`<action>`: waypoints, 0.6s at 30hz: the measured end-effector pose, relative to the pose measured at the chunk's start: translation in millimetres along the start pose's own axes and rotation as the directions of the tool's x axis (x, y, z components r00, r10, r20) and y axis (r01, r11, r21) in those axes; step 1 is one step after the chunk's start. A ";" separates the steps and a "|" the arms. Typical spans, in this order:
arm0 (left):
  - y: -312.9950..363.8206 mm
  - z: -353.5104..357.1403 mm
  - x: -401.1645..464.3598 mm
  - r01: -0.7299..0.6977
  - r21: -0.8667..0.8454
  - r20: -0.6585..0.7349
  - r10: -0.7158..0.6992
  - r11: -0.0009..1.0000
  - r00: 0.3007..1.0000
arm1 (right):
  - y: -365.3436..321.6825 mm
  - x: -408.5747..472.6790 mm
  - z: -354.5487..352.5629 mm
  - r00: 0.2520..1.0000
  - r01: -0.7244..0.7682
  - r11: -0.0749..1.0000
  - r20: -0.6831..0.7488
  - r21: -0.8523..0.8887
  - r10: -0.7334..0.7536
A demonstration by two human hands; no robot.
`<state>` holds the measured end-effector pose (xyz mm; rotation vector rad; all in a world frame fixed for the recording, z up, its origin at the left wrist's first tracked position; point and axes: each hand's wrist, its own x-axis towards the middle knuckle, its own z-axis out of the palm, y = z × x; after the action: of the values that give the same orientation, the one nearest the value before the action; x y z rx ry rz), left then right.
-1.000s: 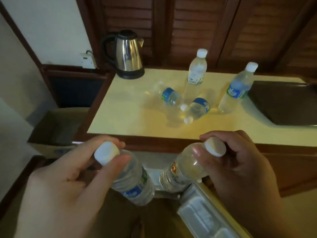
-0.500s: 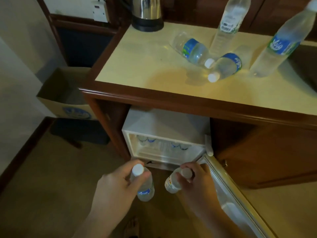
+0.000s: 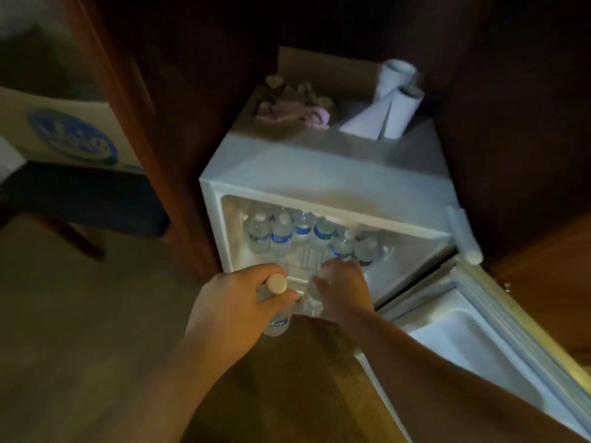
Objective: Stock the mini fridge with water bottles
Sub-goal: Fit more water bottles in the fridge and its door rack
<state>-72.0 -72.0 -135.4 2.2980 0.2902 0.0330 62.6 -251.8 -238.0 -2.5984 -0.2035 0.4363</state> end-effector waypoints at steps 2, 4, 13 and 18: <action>-19.7 15.6 5.2 -0.006 -0.034 0.000 0.006 0.999 1.000 | 1.8 27.7 9.6 0.998 0.043 0.998 -0.042 -0.042 -0.045; -37.1 26.8 5.5 -0.027 -0.055 0.033 0.029 0.998 0.999 | 5.9 54.9 17.2 0.998 0.044 0.995 -0.047 -0.085 -0.048; -80.1 63.0 10.1 0.068 -0.184 0.084 -0.054 0.981 0.995 | 21.0 129.7 39.9 0.982 -0.016 0.977 -0.186 -0.211 -0.024; -84.6 62.5 16.5 0.033 -0.208 0.033 -0.027 0.978 0.999 | 13.4 145.0 37.6 0.963 -0.057 0.953 -0.268 -0.297 -0.025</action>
<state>-65.5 -58.6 -240.9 2.0840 0.2921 0.0127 186.6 -214.6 -314.5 -2.9263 -0.1659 0.0535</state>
